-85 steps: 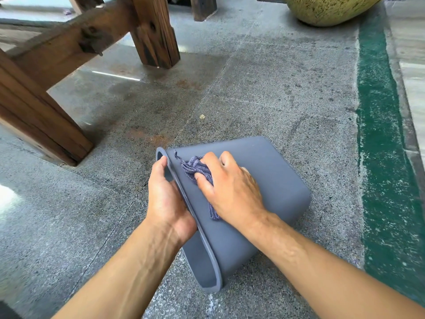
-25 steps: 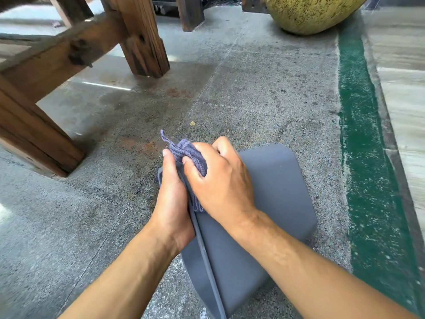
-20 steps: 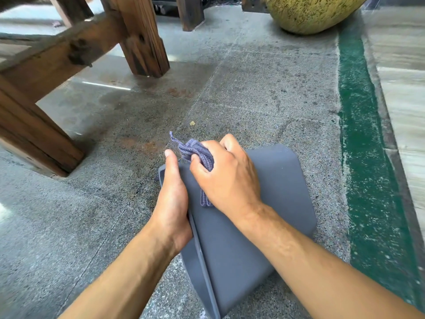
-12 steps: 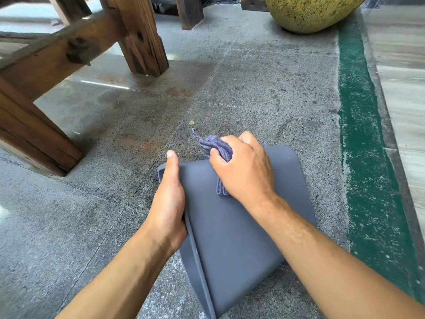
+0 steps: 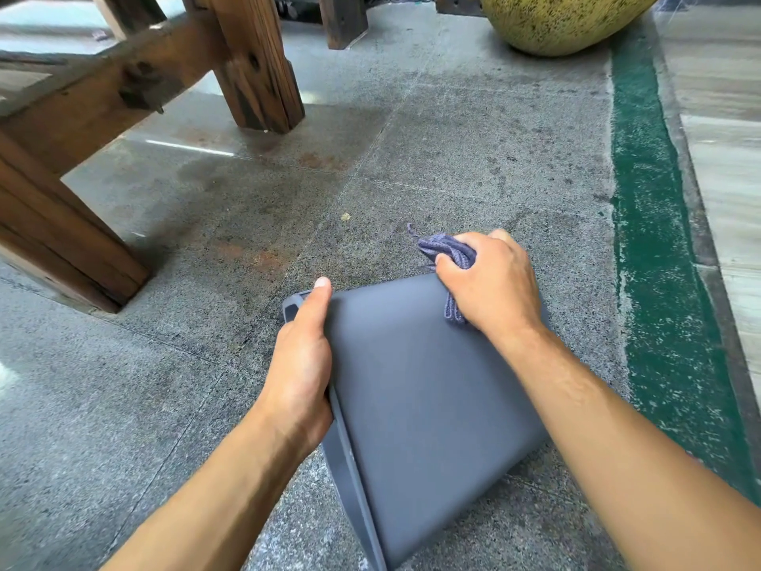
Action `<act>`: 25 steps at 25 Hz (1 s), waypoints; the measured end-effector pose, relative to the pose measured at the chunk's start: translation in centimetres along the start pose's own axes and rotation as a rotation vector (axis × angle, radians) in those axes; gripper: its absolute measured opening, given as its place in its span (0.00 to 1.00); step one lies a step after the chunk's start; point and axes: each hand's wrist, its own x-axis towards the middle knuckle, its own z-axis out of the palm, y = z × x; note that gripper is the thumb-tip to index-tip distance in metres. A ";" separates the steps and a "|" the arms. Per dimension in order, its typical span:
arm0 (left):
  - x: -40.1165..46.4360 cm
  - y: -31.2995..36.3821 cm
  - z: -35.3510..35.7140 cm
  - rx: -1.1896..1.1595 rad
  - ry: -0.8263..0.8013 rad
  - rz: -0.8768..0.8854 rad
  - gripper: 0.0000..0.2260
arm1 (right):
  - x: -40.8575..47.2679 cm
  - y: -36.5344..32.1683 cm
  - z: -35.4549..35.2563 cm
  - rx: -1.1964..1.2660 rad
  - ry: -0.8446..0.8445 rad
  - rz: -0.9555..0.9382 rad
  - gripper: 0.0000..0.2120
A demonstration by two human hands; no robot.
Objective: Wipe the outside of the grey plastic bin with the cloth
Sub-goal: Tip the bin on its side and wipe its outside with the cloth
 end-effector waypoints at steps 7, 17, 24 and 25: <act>0.3 -0.1 -0.1 0.015 0.003 0.011 0.20 | 1.7 3.4 -0.9 -0.004 0.060 0.114 0.14; 0.6 -0.1 -0.6 0.045 0.035 0.009 0.23 | 2.8 6.1 -1.2 -0.040 0.100 0.214 0.13; 0.8 0.1 -0.8 -0.066 0.054 -0.020 0.26 | 1.1 10.8 -0.7 -0.102 0.026 0.423 0.09; 0.9 0.2 -0.9 -0.087 0.062 -0.027 0.27 | 0.2 11.4 -0.8 -0.120 0.025 0.439 0.07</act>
